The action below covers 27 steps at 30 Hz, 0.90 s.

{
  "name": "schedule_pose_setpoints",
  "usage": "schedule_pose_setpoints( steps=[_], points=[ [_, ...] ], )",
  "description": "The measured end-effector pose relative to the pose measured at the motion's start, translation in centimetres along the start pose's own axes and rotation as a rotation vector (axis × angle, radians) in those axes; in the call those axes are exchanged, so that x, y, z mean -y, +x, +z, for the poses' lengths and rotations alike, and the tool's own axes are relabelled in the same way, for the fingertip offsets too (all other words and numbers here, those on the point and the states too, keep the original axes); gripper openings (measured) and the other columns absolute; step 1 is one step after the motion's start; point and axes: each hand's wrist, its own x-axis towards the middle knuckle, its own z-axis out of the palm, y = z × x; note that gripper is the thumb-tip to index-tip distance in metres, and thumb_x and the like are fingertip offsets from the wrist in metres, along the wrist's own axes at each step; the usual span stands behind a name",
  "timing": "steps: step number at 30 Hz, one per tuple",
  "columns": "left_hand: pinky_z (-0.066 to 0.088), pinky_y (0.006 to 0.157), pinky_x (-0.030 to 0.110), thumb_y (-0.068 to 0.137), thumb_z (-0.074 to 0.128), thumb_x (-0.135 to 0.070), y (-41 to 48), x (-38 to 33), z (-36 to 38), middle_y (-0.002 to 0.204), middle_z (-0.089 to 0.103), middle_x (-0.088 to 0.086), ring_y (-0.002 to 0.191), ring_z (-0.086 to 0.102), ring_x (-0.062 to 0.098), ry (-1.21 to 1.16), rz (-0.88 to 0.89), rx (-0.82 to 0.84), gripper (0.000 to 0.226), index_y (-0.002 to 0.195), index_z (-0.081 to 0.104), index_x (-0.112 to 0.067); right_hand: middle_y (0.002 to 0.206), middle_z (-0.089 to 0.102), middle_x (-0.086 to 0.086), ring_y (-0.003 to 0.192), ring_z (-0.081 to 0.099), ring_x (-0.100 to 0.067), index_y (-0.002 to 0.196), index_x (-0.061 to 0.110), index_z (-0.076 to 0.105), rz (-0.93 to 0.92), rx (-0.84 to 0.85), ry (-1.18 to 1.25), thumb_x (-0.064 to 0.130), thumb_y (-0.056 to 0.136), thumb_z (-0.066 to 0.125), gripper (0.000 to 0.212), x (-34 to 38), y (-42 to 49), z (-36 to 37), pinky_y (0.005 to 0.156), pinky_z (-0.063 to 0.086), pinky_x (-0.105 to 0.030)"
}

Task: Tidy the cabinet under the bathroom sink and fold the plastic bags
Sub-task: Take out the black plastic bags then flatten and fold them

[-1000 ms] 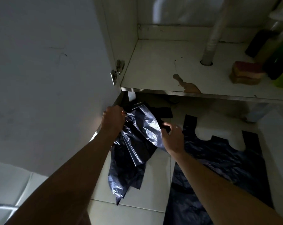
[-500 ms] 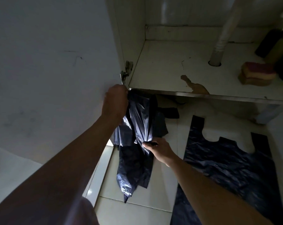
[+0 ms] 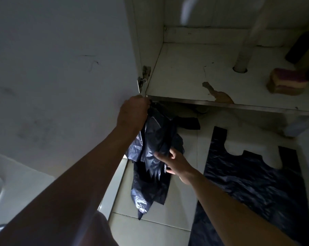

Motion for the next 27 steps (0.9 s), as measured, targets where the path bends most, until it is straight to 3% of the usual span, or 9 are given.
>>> schedule_pose_setpoints(
  steps=[2, 6, 9, 11, 13, 15, 19, 23, 27],
  points=[
    [0.038, 0.063, 0.036, 0.094, 0.052, -0.009, -0.5, 0.1, 0.7, 0.091, 0.065, 0.012, 0.083, 0.064, 0.035, -0.006, -0.014, 0.016, 0.019, 0.1, 0.069, -0.011, 0.144, 0.042, 0.006, 0.135, 0.044, -0.025, 0.15, 0.022, 0.038, 0.052, -0.031, 0.073, 0.047, 0.088, 0.069, 0.074, 0.7, 0.2, -0.5, 0.101, 0.047, -0.043],
    [0.051, 0.066, 0.033, 0.09, 0.061, -0.026, -2.1, -0.4, 1.2, 0.083, 0.067, 0.003, 0.072, 0.064, 0.022, -0.33, -0.022, -0.011, 0.019, 0.106, 0.059, -0.015, 0.134, 0.058, 0.004, 0.124, 0.053, -0.027, 0.128, 0.02, 0.062, 0.106, -0.087, 0.125, 0.053, 0.085, 0.07, 0.055, 2.6, -0.1, -1.2, 0.105, 0.043, -0.053],
    [0.053, 0.073, 0.027, 0.08, 0.072, -0.051, -3.1, -0.2, 1.9, 0.074, 0.068, -0.011, 0.072, 0.065, 0.008, -0.379, -0.04, 0.37, 0.03, 0.087, 0.063, -0.023, 0.113, 0.074, -0.001, 0.107, 0.067, -0.03, 0.11, 0.02, 0.072, 0.12, -0.102, 0.105, 0.058, 0.079, 0.074, 0.049, 3.7, 0.0, -1.3, 0.101, 0.048, -0.056],
    [0.053, 0.08, 0.028, 0.071, 0.075, -0.063, -3.9, 0.3, 3.1, 0.084, 0.07, -0.013, 0.081, 0.066, 0.007, -0.3, -0.062, 0.667, 0.046, 0.094, 0.064, -0.025, 0.105, 0.076, -0.004, 0.103, 0.069, -0.031, 0.103, 0.021, 0.073, 0.105, -0.101, 0.138, 0.055, 0.085, 0.07, 0.038, 4.1, 0.1, -1.3, 0.091, 0.053, -0.051],
    [0.054, 0.084, 0.034, 0.068, 0.079, -0.06, -4.8, 0.9, 4.0, 0.097, 0.069, -0.008, 0.088, 0.066, 0.011, -0.349, -0.107, 0.781, 0.057, 0.108, 0.061, -0.023, 0.103, 0.074, 0.0, 0.099, 0.067, -0.026, 0.101, 0.026, 0.07, 0.091, -0.083, 0.19, 0.052, 0.09, 0.065, 0.029, 4.6, -0.1, -1.3, 0.074, 0.052, -0.04],
    [0.055, 0.085, 0.039, 0.075, 0.078, -0.052, -5.4, 1.4, 4.7, 0.101, 0.07, -0.003, 0.09, 0.066, 0.015, -0.407, -0.087, 0.715, 0.051, 0.11, 0.065, -0.017, 0.109, 0.071, 0.004, 0.101, 0.063, -0.022, 0.104, 0.027, 0.068, 0.081, -0.053, 0.182, 0.051, 0.091, 0.063, 0.028, 4.7, -0.1, -1.8, 0.071, 0.048, -0.036],
    [0.048, 0.07, 0.034, 0.093, 0.066, -0.034, -5.3, 1.3, 4.1, 0.073, 0.065, 0.008, 0.069, 0.061, 0.021, -0.384, -0.096, 0.571, 0.034, 0.075, 0.067, -0.004, 0.097, 0.072, -0.002, 0.091, 0.066, -0.024, 0.093, 0.023, 0.068, 0.095, -0.114, 0.081, 0.045, 0.095, 0.062, 0.022, 3.8, 0.1, -2.0, 0.085, 0.05, -0.045],
    [0.057, 0.054, 0.028, 0.096, 0.062, -0.033, -4.5, 0.6, 2.3, 0.076, 0.071, 0.009, 0.064, 0.071, 0.019, -0.572, -0.282, 0.693, 0.026, 0.089, 0.072, -0.01, 0.095, 0.071, -0.012, 0.091, 0.069, -0.031, 0.09, 0.017, 0.066, 0.045, -0.274, -0.022, 0.032, 0.101, 0.054, 0.022, 2.4, 1.5, -1.5, 0.075, 0.053, -0.04],
    [0.062, 0.066, 0.038, 0.095, 0.065, -0.035, -3.6, 0.4, 1.2, 0.073, 0.074, 0.007, 0.064, 0.073, 0.021, -0.522, -0.31, 0.654, 0.027, 0.095, 0.076, -0.011, 0.095, 0.062, -0.015, 0.079, 0.059, -0.026, 0.101, 0.014, 0.059, 0.106, -0.274, -0.088, 0.022, 0.103, 0.042, 0.019, 1.5, 2.4, -0.6, 0.072, 0.044, -0.035]
  ],
)
